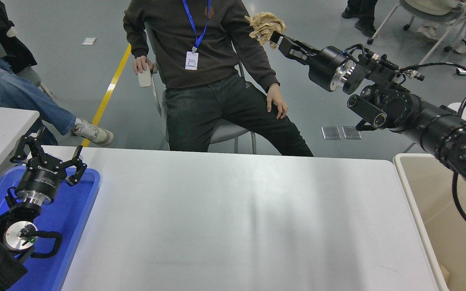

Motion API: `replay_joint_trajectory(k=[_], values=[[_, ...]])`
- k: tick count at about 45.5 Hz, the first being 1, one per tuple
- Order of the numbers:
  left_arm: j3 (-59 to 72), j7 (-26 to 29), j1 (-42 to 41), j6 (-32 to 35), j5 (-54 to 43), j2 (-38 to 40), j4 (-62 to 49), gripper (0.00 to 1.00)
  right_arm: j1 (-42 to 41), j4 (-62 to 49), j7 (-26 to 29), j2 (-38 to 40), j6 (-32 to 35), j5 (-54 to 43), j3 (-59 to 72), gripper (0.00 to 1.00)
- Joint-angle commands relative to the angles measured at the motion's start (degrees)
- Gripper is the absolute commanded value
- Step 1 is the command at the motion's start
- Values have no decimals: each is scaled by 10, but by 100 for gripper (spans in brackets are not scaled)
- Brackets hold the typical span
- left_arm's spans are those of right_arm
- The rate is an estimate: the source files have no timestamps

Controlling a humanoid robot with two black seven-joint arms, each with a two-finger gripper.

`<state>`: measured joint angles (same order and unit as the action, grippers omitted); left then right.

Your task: Clean the table surface

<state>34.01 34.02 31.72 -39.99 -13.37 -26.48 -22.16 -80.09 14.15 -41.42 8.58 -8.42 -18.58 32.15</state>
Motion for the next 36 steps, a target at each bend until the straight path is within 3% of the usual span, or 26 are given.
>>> replay_joint_trajectory(k=[1, 17, 36], values=[[0, 0, 0, 0, 0, 0, -1, 100, 55, -125, 24, 69, 59, 24, -31, 0], [0, 0, 0, 0, 0, 0, 0, 100, 185, -152, 167, 189, 70, 24, -96, 0], [0, 0, 0, 0, 0, 0, -1, 100, 285, -184, 307, 231, 68, 23, -130, 0]])
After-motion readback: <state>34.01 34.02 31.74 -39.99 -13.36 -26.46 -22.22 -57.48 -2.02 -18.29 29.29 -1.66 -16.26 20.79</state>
